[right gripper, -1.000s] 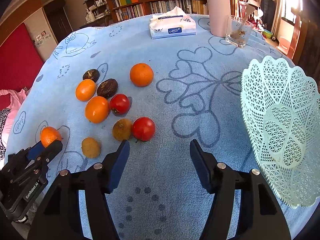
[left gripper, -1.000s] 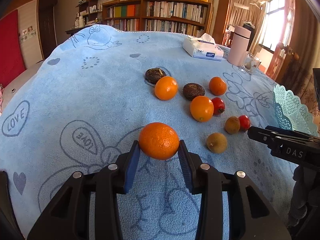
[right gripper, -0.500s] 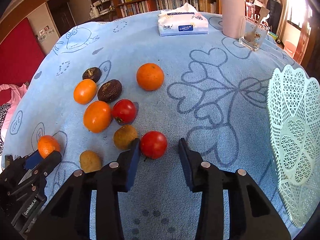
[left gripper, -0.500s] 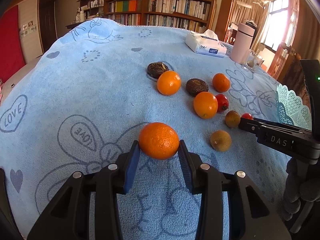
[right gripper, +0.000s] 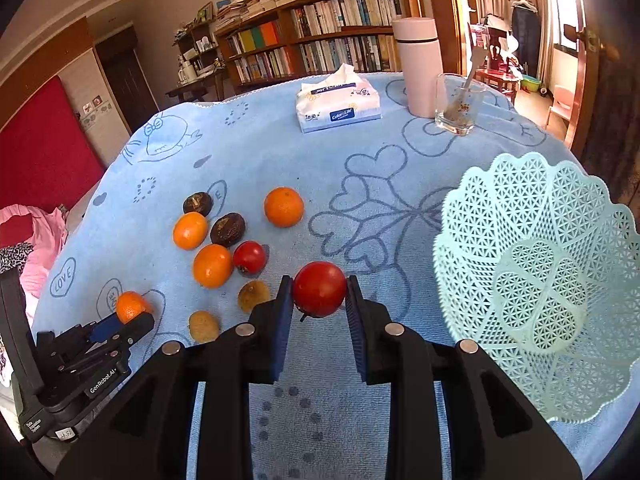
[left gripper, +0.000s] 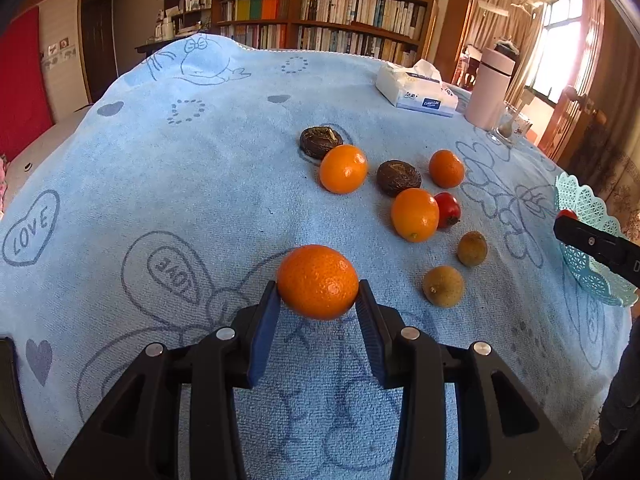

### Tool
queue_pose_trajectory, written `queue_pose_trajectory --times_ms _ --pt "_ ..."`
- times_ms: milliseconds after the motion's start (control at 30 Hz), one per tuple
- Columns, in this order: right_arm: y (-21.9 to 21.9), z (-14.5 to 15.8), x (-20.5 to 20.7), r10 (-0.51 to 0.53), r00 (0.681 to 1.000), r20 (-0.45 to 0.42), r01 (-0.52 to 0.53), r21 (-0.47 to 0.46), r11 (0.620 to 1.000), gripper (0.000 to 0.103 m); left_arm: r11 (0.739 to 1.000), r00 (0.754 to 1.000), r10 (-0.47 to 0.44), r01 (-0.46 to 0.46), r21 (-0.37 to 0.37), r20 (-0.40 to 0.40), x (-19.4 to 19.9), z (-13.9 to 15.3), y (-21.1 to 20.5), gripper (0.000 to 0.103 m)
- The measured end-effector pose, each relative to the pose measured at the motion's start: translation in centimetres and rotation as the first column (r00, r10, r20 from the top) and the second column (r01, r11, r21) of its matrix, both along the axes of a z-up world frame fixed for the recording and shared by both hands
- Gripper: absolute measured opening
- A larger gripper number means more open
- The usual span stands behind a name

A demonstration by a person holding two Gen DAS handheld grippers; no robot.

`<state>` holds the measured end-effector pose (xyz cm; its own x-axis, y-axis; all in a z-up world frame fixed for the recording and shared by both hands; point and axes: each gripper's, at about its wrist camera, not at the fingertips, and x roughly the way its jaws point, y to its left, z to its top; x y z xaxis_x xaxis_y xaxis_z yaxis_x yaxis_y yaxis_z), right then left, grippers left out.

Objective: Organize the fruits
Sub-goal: 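Drop the tomato into the green basket with the right tool while the left tool releases the orange there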

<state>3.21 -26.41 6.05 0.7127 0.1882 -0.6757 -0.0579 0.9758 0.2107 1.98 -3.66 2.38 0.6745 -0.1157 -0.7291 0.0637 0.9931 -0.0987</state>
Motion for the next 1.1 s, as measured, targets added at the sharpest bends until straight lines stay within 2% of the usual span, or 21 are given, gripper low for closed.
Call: queue_pose_trajectory --times_ms 200,400,467,600,667,833,1100 --pt "-6.2 1.4 -1.9 -0.177 0.984 0.037 0.176 0.03 0.984 0.027 0.999 0.999 -0.029 0.028 0.025 0.041 -0.6 1.9 -1.7 0.039" --pt "-11.1 1.2 -2.2 -0.312 0.95 0.004 0.312 0.036 0.949 0.03 0.996 0.994 -0.091 0.089 0.026 0.066 -0.7 3.8 -4.5 0.039" --pt "-12.6 1.2 -2.5 -0.363 0.932 -0.008 0.363 0.059 0.93 0.058 0.993 0.991 -0.114 0.113 0.025 0.072 -0.7 4.3 -5.7 0.039" --pt "-14.5 1.9 -3.3 -0.422 0.906 0.009 0.42 0.089 0.903 0.063 0.984 0.98 -0.176 0.175 0.023 0.09 -0.6 5.4 -8.1 0.039" --pt "-15.3 2.4 -3.9 -0.45 0.893 0.02 0.445 0.116 0.888 0.071 0.977 0.973 -0.211 0.21 0.02 0.097 -0.6 6.0 -9.4 0.039" --pt "-16.7 3.7 -5.2 -0.5 0.864 0.054 0.488 0.154 0.859 0.078 0.947 0.943 -0.32 0.322 -0.01 0.094 -0.2 7.2 -13.3 0.039" --pt "-18.2 4.9 -6.6 -0.537 0.84 0.077 0.513 0.209 0.833 0.08 0.877 0.876 -0.477 0.48 -0.032 0.075 -0.3 7.5 -20.4 0.04"
